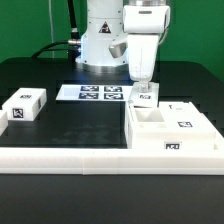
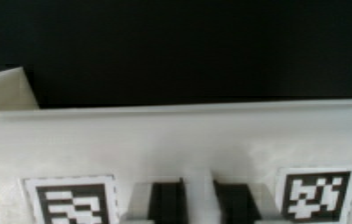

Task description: Assemble cabinet

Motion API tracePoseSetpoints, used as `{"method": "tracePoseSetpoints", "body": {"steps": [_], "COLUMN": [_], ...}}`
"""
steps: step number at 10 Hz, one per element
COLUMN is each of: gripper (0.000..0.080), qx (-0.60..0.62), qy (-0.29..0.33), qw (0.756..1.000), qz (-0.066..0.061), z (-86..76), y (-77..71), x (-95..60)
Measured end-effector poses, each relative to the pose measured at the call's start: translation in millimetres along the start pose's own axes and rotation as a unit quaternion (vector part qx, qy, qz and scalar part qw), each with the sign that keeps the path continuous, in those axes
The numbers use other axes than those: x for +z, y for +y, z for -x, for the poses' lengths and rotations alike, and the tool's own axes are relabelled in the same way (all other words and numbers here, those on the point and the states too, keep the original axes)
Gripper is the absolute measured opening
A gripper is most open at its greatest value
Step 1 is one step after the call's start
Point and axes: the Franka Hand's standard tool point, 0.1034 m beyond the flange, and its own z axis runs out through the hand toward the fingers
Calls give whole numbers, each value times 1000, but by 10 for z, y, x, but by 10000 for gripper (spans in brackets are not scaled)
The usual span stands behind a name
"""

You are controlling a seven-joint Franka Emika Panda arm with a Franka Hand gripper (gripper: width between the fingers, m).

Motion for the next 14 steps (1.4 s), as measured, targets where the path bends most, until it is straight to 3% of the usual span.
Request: {"method": "tracePoseSetpoints", "body": {"steps": [6, 10, 14], "gripper": [70, 70, 70], "qx": [-1, -26, -50], "qy": [3, 10, 3], "qw": [1000, 999, 998], "qz": [4, 18, 22], "z": [-35, -44, -71], "y": [82, 147, 152], "x": [10, 23, 17]}}
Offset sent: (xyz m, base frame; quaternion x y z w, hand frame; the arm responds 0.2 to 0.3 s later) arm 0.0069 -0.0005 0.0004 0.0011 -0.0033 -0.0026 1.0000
